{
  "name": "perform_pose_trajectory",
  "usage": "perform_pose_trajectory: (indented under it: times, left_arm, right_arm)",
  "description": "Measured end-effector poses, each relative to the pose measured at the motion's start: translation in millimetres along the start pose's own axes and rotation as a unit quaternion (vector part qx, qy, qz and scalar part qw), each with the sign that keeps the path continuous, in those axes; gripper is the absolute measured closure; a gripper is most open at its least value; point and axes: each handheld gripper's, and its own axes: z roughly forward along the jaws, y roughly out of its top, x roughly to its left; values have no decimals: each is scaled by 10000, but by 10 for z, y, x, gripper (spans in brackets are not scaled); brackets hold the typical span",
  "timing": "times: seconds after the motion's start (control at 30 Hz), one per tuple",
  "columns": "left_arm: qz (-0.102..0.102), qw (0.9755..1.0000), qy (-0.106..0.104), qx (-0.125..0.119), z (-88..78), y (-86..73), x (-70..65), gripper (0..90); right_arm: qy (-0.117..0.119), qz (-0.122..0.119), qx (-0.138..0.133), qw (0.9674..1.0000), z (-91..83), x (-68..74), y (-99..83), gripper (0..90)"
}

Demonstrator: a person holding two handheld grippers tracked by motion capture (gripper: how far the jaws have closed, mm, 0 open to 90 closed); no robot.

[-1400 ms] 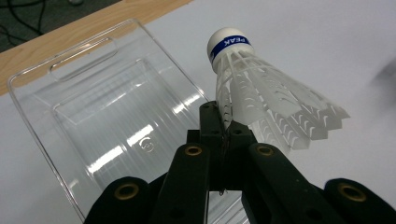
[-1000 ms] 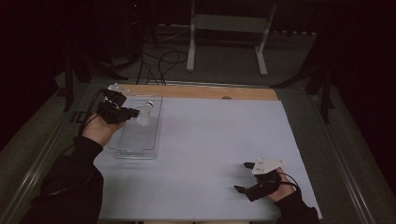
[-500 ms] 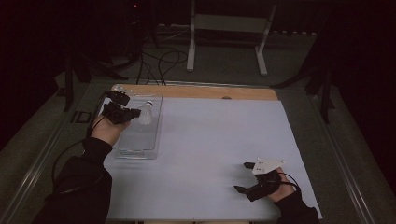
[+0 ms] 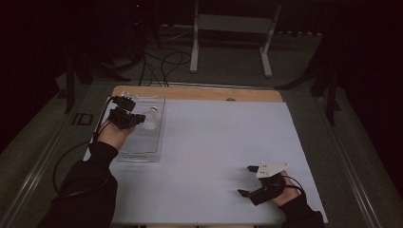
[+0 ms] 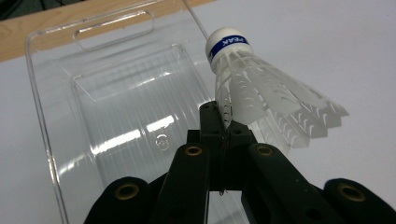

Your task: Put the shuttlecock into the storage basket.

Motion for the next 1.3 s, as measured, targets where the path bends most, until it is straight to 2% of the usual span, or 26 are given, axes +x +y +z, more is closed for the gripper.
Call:
perform_pose_trajectory:
  times: [0.2, 0.43, 0.67, 0.77, 0.87, 1.2, 1.3]
  left_arm:
    - [-18, 9999, -23, 110, 85, -27, 14, 900]
    - [0, 9999, -78, 93, 157, -62, 24, 900]
    - [-91, 9997, -150, 172, 271, -106, 31, 900]
    - [-47, 9997, -125, 211, 304, -121, 17, 900]
    - [-97, 9996, -124, 224, 341, -132, 23, 900]
    - [-79, 9993, -135, 348, 439, -160, 33, 900]
    - [-55, 9990, -204, 399, 467, -170, 43, 900]
  right_arm:
    - [25, -22, 12, 10000, 9, 0, 1, 87]
    - [39, -16, 23, 10000, 11, 3, -1, 87]
    - [61, -5, 33, 10000, 22, 6, -4, 87]
    - [73, 9, 34, 10000, 20, 6, -5, 87]
    - [72, 10, 33, 10000, 22, 4, -7, 87]
    - [81, 5, 59, 9999, 27, 0, -13, 87]
    - [86, 9, 59, 9999, 28, -2, -14, 87]
